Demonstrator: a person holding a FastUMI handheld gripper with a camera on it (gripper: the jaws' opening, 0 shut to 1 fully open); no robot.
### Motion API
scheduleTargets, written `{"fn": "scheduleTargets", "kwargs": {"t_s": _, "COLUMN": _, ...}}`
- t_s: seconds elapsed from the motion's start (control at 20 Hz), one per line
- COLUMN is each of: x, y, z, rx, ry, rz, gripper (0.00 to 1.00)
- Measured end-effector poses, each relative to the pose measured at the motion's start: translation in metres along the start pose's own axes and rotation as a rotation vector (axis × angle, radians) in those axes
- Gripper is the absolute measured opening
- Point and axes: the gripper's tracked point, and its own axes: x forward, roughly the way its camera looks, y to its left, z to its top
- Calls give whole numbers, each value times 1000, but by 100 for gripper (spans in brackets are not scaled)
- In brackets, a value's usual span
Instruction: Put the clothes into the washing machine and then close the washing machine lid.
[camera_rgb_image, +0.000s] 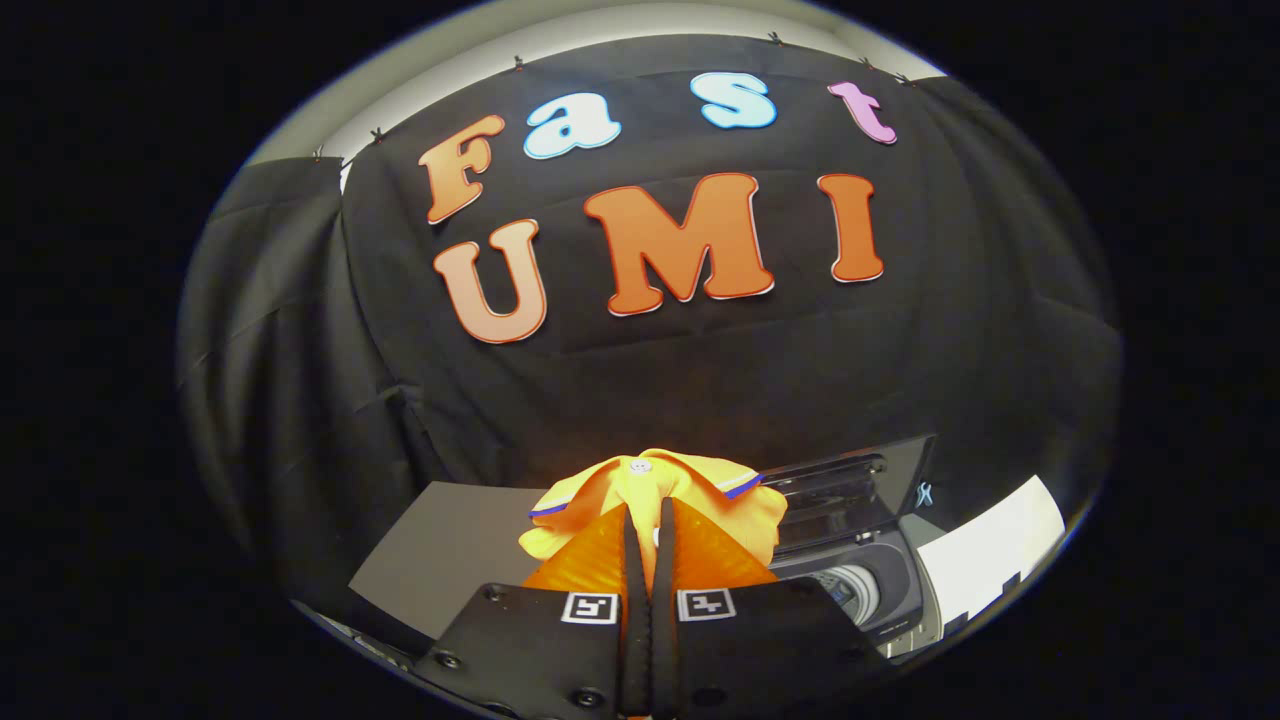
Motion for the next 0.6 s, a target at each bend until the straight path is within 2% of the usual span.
{"fn": "scheduleTargets", "kwargs": {"t_s": 0.25, "x": 5, "y": -80, "z": -8, "rx": 4, "ry": 38, "rz": 3, "gripper": 8}}
{"fn": "scheduleTargets", "kwargs": {"t_s": 0.4, "x": 21, "y": -110, "z": -33, "rx": -3, "ry": 81, "rz": 13, "gripper": 8}}
{"fn": "scheduleTargets", "kwargs": {"t_s": 0.6, "x": 49, "y": -137, "z": -76, "rx": 52, "ry": 146, "rz": 30, "gripper": 8}}
